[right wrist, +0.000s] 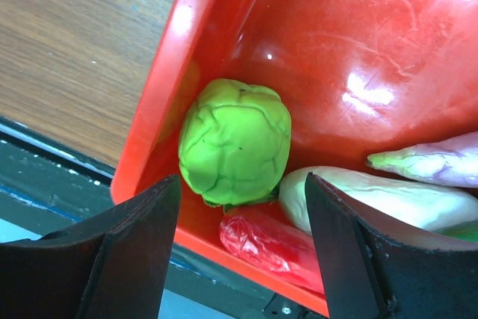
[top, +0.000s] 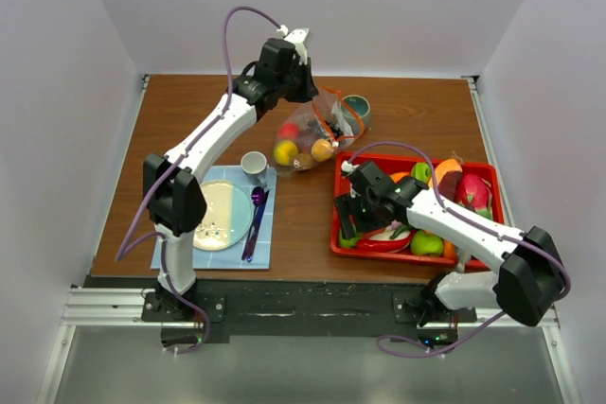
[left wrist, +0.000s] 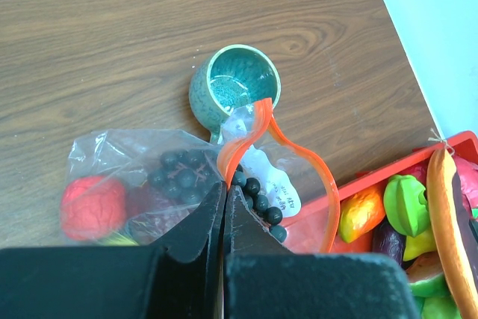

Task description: Place the food in the zip-top bag and seal the zipper

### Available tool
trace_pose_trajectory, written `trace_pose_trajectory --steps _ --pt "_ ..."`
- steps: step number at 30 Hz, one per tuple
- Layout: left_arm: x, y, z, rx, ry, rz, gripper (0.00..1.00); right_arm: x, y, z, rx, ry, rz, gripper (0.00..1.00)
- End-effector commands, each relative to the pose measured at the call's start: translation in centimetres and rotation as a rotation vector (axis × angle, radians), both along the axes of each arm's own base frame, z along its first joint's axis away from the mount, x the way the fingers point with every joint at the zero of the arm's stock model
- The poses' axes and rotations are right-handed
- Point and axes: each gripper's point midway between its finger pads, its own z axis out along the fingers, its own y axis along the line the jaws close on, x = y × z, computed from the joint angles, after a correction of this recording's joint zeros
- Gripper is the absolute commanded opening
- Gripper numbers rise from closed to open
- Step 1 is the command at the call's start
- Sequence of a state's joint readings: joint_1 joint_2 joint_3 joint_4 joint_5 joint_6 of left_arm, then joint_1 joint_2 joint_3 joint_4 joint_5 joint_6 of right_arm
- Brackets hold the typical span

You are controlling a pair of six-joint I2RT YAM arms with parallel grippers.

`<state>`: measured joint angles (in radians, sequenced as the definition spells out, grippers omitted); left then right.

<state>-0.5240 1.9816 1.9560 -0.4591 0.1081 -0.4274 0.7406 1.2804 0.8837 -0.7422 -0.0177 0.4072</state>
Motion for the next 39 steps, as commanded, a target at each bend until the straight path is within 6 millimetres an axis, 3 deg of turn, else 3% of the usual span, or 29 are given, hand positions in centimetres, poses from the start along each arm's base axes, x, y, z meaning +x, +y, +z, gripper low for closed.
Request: trace_pose_trajectory --steps 1,6,10,13,29,30,32,33,39 --pt "0.5 -0.6 2.8 -0.053 -0.062 -0.006 0.0 -0.2 0.6 -1.5 0.003 0.033 0.001 0.71" --pt "0.5 -0.5 2.9 -0.051 -0.065 -0.003 0.0 -0.2 0.7 -2.9 -0.011 0.052 0.0 0.7" --pt "0.5 -0.5 2.8 -0.048 -0.063 -0.003 0.0 0.2 0.5 -2.9 -0.025 0.037 -0.027 0.56" --pt "0.5 -0.5 2.9 -0.051 -0.067 -0.003 0.0 0.9 0.3 -1.4 -0.021 -0.01 -0.056 0.46" --pt "0.5 -0.7 3.2 -0.063 -0.07 -0.011 0.0 8.1 -0.8 12.8 0.047 -0.423 -0.289 0.41" --pt "0.4 -0.7 3.1 -0.062 -0.067 -0.013 0.0 9.0 -0.4 14.6 0.07 -0.46 -0.298 0.41" --pt "0.4 -0.8 3.1 -0.067 -0.065 -0.017 0.0 10.9 0.0 15.5 0.082 -0.481 -0.316 0.41" --pt "0.3 -0.9 3.2 -0.07 -0.065 -0.019 0.0 11.9 0.4 17.1 0.109 -0.506 -0.322 0.41" --pt "0.1 -0.8 3.5 -0.069 -0.068 -0.022 0.0 18.1 0.6 19.4 0.18 -0.526 -0.406 0.41"
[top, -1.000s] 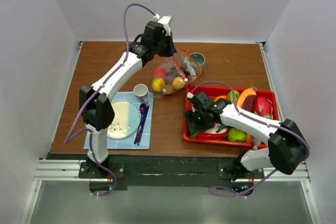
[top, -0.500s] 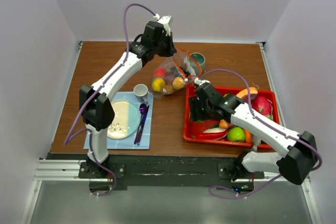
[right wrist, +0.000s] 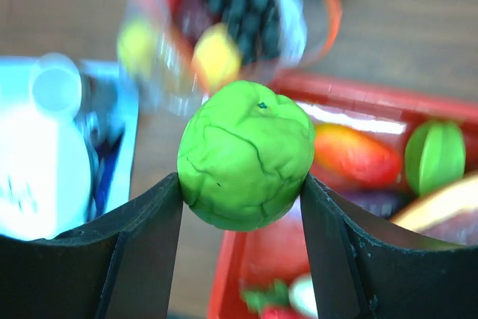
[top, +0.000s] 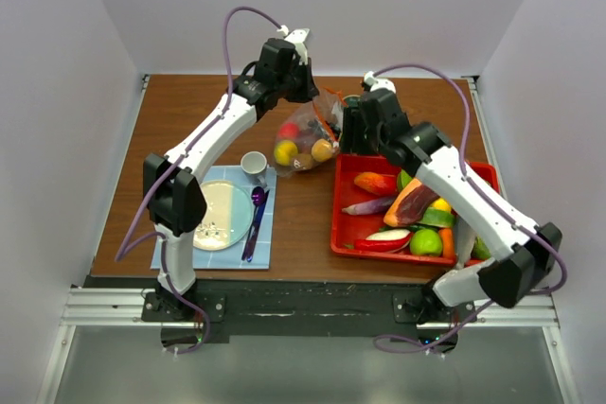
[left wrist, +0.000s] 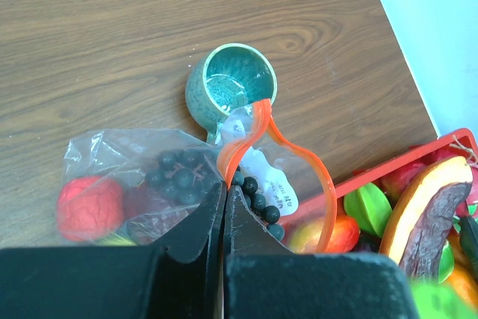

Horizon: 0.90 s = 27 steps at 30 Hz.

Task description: Place the food in the zip-top bag and seal the zipper

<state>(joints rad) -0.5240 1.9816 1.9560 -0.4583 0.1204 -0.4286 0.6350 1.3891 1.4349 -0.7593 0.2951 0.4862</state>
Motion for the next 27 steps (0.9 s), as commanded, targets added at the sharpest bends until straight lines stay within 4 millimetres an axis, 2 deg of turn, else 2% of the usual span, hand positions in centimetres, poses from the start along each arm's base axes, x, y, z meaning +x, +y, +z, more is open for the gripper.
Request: trace_pose_trajectory --steps 1,2,3,7,10,12,16,20,22,25,27 --pt "0.2 -0.6 3.5 -0.063 -0.069 -0.013 0.0 4.7 -0.4 2.8 0.074 -0.071 -0.058 0.41" --pt "0.1 -0.7 3.5 -0.062 -0.07 -0.015 0.0 5.7 0.1 1.7 0.062 -0.048 -0.059 0.41" --pt "0.1 -0.6 3.5 -0.062 -0.07 -0.015 0.0 6.3 0.5 2.5 0.071 -0.06 -0.051 0.41" --pt "0.0 -0.7 3.8 -0.069 -0.072 -0.018 0.0 8.4 2.5 1.5 0.083 -0.022 -0.024 0.46" --pt "0.0 -0.8 3.9 -0.074 -0.072 -0.021 0.0 9.7 3.1 1.0 0.076 -0.013 -0.035 0.55" --pt "-0.1 -0.8 4.0 -0.077 -0.07 -0.022 0.0 10.5 3.2 0.8 0.062 -0.011 -0.04 0.67" --pt "-0.2 -0.7 4.6 -0.087 -0.08 -0.024 0.0 11.1 3.3 1.3 0.045 -0.015 -0.037 0.82" --pt "-0.4 -0.7 5.2 -0.092 -0.091 -0.025 0.0 10.5 3.0 2.2 0.042 -0.025 -0.025 0.95" --pt "-0.4 -0.7 5.3 -0.092 -0.095 -0.024 0.0 10.1 2.7 2.6 0.04 -0.03 -0.029 0.95" --pt "-0.3 -0.6 5.3 -0.091 -0.096 -0.02 0.0 8.5 1.2 3.9 0.033 -0.044 -0.046 0.95" --pt "-0.2 -0.5 5.1 -0.089 -0.093 -0.013 0.0 6.5 0.0 4.5 0.032 -0.042 -0.052 0.95"
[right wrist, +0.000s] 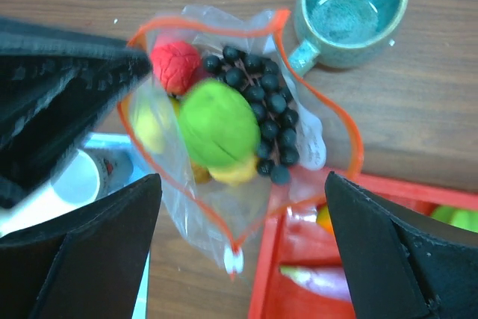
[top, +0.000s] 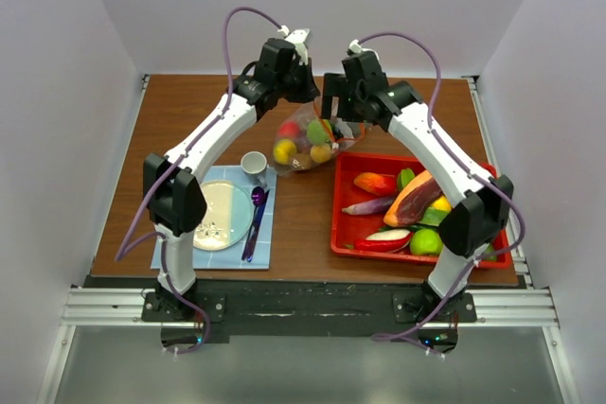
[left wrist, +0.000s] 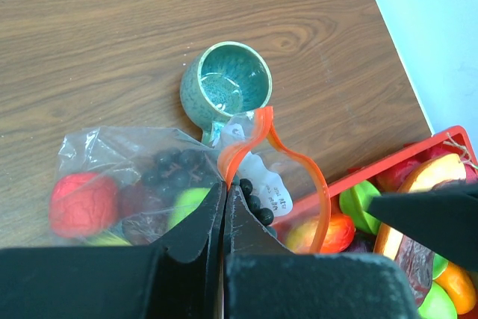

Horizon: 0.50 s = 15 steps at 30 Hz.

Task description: Place the food in the zip-top bag and seal the zipper

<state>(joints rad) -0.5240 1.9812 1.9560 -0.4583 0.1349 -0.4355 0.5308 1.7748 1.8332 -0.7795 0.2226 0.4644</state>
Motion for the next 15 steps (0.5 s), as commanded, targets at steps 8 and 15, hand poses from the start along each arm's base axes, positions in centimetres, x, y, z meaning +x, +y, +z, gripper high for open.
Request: trace_pose_trajectory --steps 8,15 --pt "0.2 -0.2 5.5 -0.09 -0.112 0.005 0.0 -12.3 -7.4 -0.8 -0.027 0.056 -0.023 0.94" --pt "0.1 -0.1 5.1 -0.097 -0.106 0.006 0.0 -19.3 -10.1 -6.8 0.008 0.271 -0.148 0.88"
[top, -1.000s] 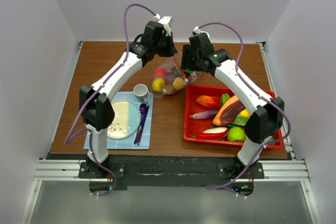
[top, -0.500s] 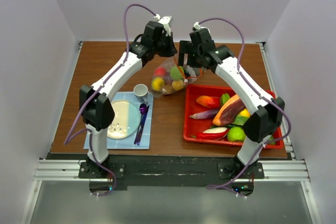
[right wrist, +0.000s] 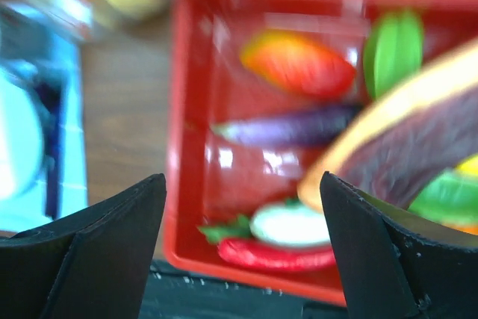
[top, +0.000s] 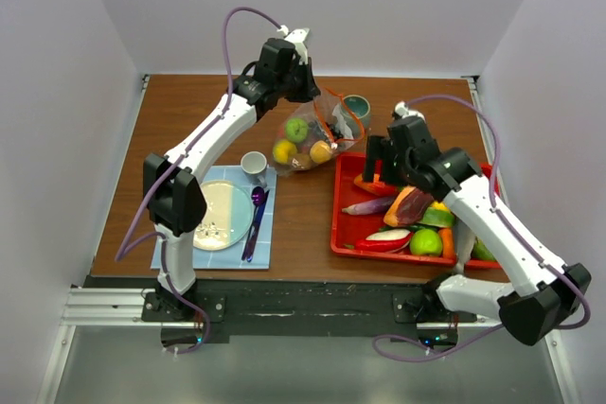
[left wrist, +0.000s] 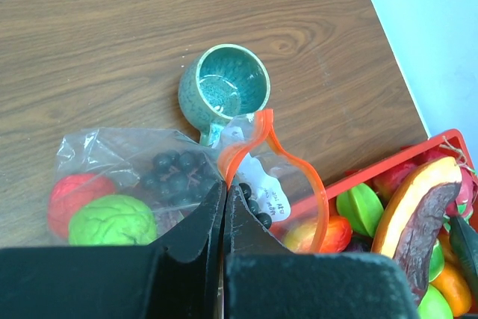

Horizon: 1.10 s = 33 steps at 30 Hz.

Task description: Place the food in the zip-top bag and seal the zipper

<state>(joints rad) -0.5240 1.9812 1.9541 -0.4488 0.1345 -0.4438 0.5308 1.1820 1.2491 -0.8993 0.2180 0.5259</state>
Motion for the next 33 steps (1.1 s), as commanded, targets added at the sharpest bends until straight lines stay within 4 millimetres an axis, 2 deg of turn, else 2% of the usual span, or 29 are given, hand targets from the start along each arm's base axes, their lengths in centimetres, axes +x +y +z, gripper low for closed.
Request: trace_pose_trajectory --steps 1,2,5,8,12,16,29,32,33 --pt "0.0 0.0 4.7 -0.087 -0.101 0.003 0.0 -4.8 -1.8 -3.8 0.044 0.151 -0.132 0.88" --pt "0.0 0.2 4.7 -0.089 -0.101 0.006 0.0 -5.6 -2.5 -4.7 0.043 0.177 -0.186 0.89" --pt "0.0 0.2 4.5 -0.089 -0.098 0.004 0.0 -7.6 -3.6 -5.5 0.072 0.206 -0.265 0.92" --pt "0.1 0.4 4.5 -0.089 -0.096 0.005 0.0 -9.5 -3.9 -7.0 0.096 0.278 -0.324 0.93" --pt "0.0 0.5 4.5 -0.098 -0.098 0.006 0.0 -10.9 -3.7 -9.4 0.092 0.372 -0.346 0.93" --pt "0.0 0.6 4.1 -0.094 -0.092 0.006 0.0 -10.6 -2.6 -10.9 0.152 0.391 -0.36 0.92" --pt "0.1 1.1 3.9 -0.09 -0.088 0.013 0.0 -10.5 -2.0 -14.9 0.155 0.448 -0.408 0.84" --pt "0.2 1.0 3.9 -0.092 -0.086 0.011 0.0 -10.2 -1.8 -15.3 0.16 0.449 -0.405 0.77" --pt "0.2 1.0 3.9 -0.094 -0.087 0.01 0.0 -10.2 -1.7 -15.3 0.163 0.45 -0.404 0.69"
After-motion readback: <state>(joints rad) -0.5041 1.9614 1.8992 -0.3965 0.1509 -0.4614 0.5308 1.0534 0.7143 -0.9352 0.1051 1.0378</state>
